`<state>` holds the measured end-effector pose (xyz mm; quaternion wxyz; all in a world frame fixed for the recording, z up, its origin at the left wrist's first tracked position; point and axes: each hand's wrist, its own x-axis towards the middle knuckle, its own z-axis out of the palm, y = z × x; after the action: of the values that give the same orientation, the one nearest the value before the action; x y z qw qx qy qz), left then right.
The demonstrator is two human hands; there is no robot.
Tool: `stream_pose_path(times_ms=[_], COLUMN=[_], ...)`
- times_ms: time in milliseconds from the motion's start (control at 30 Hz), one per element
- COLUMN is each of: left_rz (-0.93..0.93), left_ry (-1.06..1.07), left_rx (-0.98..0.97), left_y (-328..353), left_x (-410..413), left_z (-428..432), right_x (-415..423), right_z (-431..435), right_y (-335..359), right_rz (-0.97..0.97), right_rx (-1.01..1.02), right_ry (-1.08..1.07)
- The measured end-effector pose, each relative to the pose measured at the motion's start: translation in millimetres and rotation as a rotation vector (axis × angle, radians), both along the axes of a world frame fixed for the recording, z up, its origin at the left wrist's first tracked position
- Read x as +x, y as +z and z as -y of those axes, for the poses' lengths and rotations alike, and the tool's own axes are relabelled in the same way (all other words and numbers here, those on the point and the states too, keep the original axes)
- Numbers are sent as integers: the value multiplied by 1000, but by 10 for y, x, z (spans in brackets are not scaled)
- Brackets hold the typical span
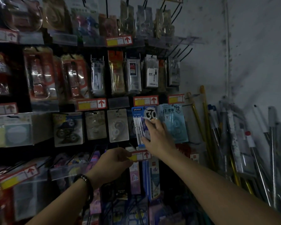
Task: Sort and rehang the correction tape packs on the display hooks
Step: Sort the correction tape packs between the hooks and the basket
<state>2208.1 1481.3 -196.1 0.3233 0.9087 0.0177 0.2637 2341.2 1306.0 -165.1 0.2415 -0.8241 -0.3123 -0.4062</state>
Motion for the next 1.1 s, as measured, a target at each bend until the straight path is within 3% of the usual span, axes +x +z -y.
stream_pose_path(times_ms=[433, 533, 700, 867, 1100], left_rz=[-106, -129, -304, -501, -743], left_ry=[31, 44, 108, 88, 95], left_rx=[223, 230, 230, 150, 37], left_y=[-474, -807, -1842, -3059, -4550], left_x=[-415, -671, -1203, -1815, -2443], left_z=[-195, -323, -521, -512, -409], right_x=[-105, -409, -1111, -1644, -2101], right_z=[-212, -137, -108, -149, -40], right_y=[-14, -289, -1333, -2660, -4778], right_rz=[-126, -39, 31, -350, -948], right_rx=[-37, 39, 116, 36, -206], right_ry=[-87, -17, 289, 413, 275])
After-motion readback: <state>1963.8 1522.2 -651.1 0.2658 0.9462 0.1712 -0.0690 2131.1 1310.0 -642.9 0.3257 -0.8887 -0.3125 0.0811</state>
